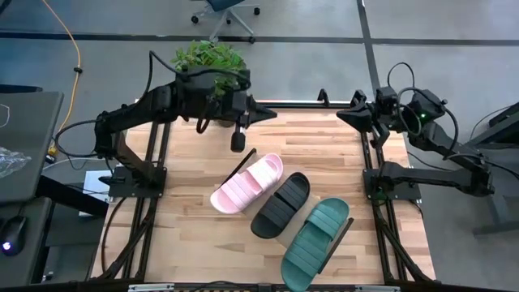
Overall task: Pick and place slides into the shelf
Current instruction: Return to Home Position
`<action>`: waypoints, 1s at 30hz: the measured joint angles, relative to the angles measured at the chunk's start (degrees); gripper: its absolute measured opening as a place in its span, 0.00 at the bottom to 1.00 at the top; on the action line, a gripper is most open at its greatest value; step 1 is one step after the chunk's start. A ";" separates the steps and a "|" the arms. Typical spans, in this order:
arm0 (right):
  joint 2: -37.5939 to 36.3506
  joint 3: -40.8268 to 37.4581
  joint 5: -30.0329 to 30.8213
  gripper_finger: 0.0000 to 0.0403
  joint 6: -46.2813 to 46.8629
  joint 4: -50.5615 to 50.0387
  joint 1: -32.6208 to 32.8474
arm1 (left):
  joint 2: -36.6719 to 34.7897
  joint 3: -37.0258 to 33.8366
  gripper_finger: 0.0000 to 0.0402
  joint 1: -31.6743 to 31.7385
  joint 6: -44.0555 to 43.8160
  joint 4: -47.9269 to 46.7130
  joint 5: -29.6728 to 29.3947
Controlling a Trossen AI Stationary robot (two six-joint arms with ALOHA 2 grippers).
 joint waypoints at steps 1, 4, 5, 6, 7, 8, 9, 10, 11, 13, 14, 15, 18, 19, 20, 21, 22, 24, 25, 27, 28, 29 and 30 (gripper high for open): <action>-0.02 0.00 0.71 0.00 -0.07 -0.23 0.00 | -0.01 0.00 0.00 -0.13 1.25 -0.73 -0.45; -0.15 0.00 1.57 0.00 0.21 -1.57 0.00 | -0.61 -0.07 0.00 -0.32 3.90 -3.81 -2.37; -0.15 0.00 1.88 0.00 0.41 -2.04 0.04 | -1.10 -0.07 0.00 -0.34 4.34 -4.62 -2.80; -0.15 0.00 2.30 0.00 0.69 -2.46 0.27 | -1.74 -0.11 0.00 -0.31 4.52 -6.00 -2.88; -0.14 0.00 3.29 0.00 1.30 -2.68 0.66 | -2.41 -0.27 0.00 -0.25 4.96 -6.54 -3.11; -0.09 0.00 4.47 0.00 1.60 -2.86 1.27 | -3.40 -0.75 0.00 -0.23 5.40 -6.34 -3.19; -0.09 -0.01 5.71 0.00 1.56 -3.05 1.91 | -4.62 -1.67 0.00 -0.19 5.74 -6.48 -3.20; -0.11 -0.02 7.27 0.00 1.27 -3.08 2.61 | -5.93 -2.77 0.00 -0.18 5.87 -6.07 -3.13; -0.15 -0.01 8.91 0.00 0.51 -3.06 3.36 | -7.47 -4.20 0.00 -0.19 6.09 -5.28 -3.03; -0.15 -0.02 11.82 0.00 -0.19 -3.15 4.80 | -11.03 -8.10 0.00 -0.25 6.35 -3.92 -3.12; -0.13 -0.01 13.23 0.00 -0.61 -3.47 5.51 | -13.10 -10.82 0.00 -0.27 6.30 -2.03 -3.58; -0.13 -0.02 14.57 0.00 -0.89 -4.01 6.21 | -15.28 -14.00 0.00 -0.29 6.13 -0.47 -3.90; -0.15 -0.02 17.87 0.00 -1.06 -5.36 8.54 | -22.77 -26.68 0.00 -0.33 3.73 9.37 -3.99; -0.15 -0.02 19.05 0.00 -1.05 -6.00 9.35 | -25.40 -31.64 0.00 -0.65 2.71 13.79 -3.99; -0.14 -0.02 20.29 0.00 -1.17 -6.48 10.12 | -28.15 -36.76 0.00 -1.11 1.88 18.53 -4.06; -0.13 -0.02 21.48 0.00 -1.28 -7.29 10.88 | -30.61 -41.74 0.00 -1.56 1.41 22.89 -4.31; -0.13 -0.02 22.68 0.00 -1.28 -7.90 11.68 | -33.04 -46.32 0.00 -2.06 1.11 27.72 -4.31; -0.11 -0.02 25.11 0.00 -1.48 -8.71 13.04 | -37.31 -54.43 0.00 -2.96 0.04 35.87 -4.79; -0.05 -0.02 26.08 0.00 -1.48 -9.07 13.70 | -39.31 -57.99 0.00 -3.55 -0.64 39.32 -6.03; 0.00 -0.02 27.52 0.00 -1.49 -9.46 14.91 | -42.57 -63.78 0.00 -4.83 -1.46 42.52 -9.19; 0.00 -0.02 28.13 0.00 -1.48 -9.63 15.43 | -43.88 -66.21 0.00 -5.39 -1.81 43.72 -10.90; 0.00 -0.02 28.94 0.00 -1.37 -9.64 15.94 | -45.05 -68.42 0.00 -5.81 -1.88 44.41 -12.36; -0.01 -0.02 29.99 0.00 -1.11 -9.63 16.41 | -46.25 -70.39 0.00 -6.19 -1.88 44.60 -13.72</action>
